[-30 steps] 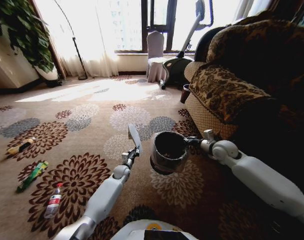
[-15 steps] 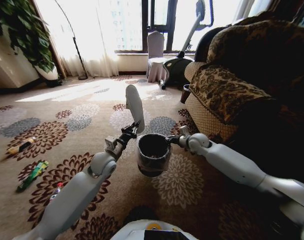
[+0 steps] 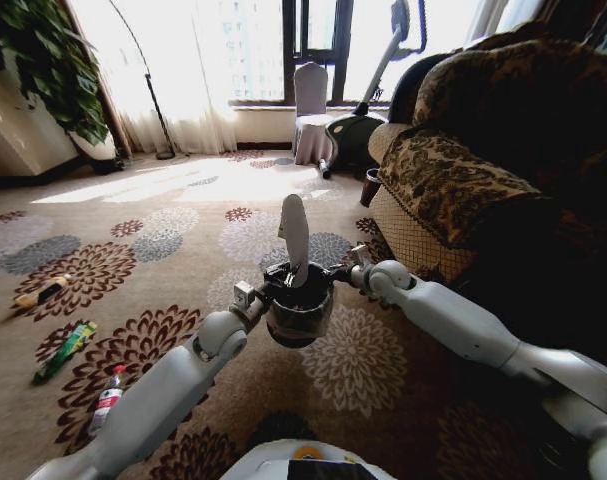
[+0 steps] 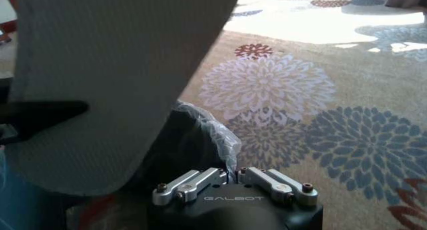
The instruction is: Pick up the trash from the ground and place it into the trash bin.
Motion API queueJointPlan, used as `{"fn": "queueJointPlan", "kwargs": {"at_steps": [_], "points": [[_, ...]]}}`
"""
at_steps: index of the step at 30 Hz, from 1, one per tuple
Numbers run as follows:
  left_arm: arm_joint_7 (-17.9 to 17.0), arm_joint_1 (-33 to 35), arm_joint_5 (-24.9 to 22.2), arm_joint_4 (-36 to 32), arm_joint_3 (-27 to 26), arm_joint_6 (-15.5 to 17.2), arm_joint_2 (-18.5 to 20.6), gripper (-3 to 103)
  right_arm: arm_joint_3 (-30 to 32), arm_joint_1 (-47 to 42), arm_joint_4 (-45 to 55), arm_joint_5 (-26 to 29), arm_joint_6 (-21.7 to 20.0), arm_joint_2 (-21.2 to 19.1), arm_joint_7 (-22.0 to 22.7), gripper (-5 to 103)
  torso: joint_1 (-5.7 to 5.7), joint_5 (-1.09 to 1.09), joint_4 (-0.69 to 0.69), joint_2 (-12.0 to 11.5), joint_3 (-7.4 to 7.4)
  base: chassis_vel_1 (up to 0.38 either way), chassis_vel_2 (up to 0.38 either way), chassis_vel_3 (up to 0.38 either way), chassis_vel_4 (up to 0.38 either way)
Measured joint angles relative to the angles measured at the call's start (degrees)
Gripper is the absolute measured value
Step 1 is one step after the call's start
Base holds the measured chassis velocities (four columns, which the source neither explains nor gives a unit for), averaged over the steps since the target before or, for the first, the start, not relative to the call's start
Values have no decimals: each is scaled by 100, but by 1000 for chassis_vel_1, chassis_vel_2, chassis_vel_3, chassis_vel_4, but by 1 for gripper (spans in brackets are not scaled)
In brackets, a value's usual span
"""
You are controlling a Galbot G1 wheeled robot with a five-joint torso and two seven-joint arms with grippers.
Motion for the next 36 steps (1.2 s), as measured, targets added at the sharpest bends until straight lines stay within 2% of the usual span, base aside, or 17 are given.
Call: {"fn": "queueJointPlan", "kwargs": {"at_steps": [2, 9, 11, 14, 15, 18, 19, 20, 23, 24, 26, 27, 28, 30, 32, 34, 36], "points": [[-5, -29, 25, 20, 26, 2, -14, 20, 6, 9, -2, 8, 8, 8, 0, 3, 0, 1, 0, 0, 0, 0, 0, 0, 0], [41, -19, 72, 37, -1, -2, -12, 52, 79, 51, -98, -10, 52, -51, -1, 3, 0, 1, 1, 0, 0, 0, 0, 0, 0], [37, -6, 68, 14, -25, -12, -14, 52, 86, 52, -120, -28, 66, -59, -1, 3, 0, 0, 1, 0, 0, 0, 0, 0, 0], [-115, 94, -124, -132, -275, -36, -58, 68, 99, 51, -142, -65, 89, -80, 0, 3, 0, 0, 0, 0, 0, 0, 0, 0, 0], [-115, 94, -124, -132, -275, -36, -58, 68, 99, 51, -142, -65, 89, -80, 0, 3, 0, 0, 0, 0, 0, 0, 0, 0, 0], [-681, 204, -534, -306, -648, -48, -104, 85, 165, 45, -161, -152, 122, -114, -2, 3, 0, 0, 3, 0, 0, 0, 0, 0, 0], [-970, 226, -734, -369, -790, -30, -111, 85, 259, 30, -174, -200, 124, -126, -2, 3, 0, 0, 2, 0, 0, 0, 0, 0, 0], [-970, 226, -734, -369, -790, -30, -111, 85, 259, 30, -174, -200, 124, -126, -2, 3, 0, 0, 2, 0, 0, 0, 0, 0, 0], [-1553, 313, -1113, -427, -1227, 92, -136, 98, 499, -5, -123, -221, 97, -201, 4, 3, 0, -1, 0, 0, -1, 0, 0, 0, 0], [-1553, 313, -1113, -427, -1227, 92, -136, 98, 499, -5, -123, -221, 97, -201, 4, 3, 0, -1, 0, 0, -1, 0, 0, 0, 0], [-1832, 513, -1162, -451, -1608, 423, -136, 100, 561, -109, 69, -292, 72, -365, -6, 3, 0, 2, 1, 0, 0, 0, 0, 0, 0], [-2031, 666, -1202, -463, -1790, 710, -140, 100, 658, -188, 160, -387, 64, -430, 0, 3, 0, 1, 2, 0, 0, 0, 0, 0, 0], [-2031, 666, -1202, -463, -1790, 710, -140, 100, 658, -188, 160, -387, 64, -430, 0, 3, 0, 1, 2, 0, 0, 0, 0, 0, 0], [-2349, 1027, -1277, -445, -2082, 1056, -217, 100, 817, -307, 383, -426, 30, -536, 2, 3, 0, -2, -1, 0, -1, 0, 0, 0, 0], [-2464, 1277, -1260, -392, -2217, 1103, -271, 100, 868, -373, 488, -442, 23, -600, -2, 3, 0, 1, 0, 0, -1, 0, 0, 0, 0], [-2507, 1767, -1153, -328, -2480, 1069, -391, 100, 982, -566, 673, -619, 3, -752, -6, 3, 0, -2, 7, 0, -1, 0, 0, 0, 0], [-2499, 1895, -1134, -312, -2546, 1047, -414, 100, 1018, -644, 708, -722, -4, -797, -2, 3, 0, -3, 4, 0, -1, 0, 0, 0, 0]]}}
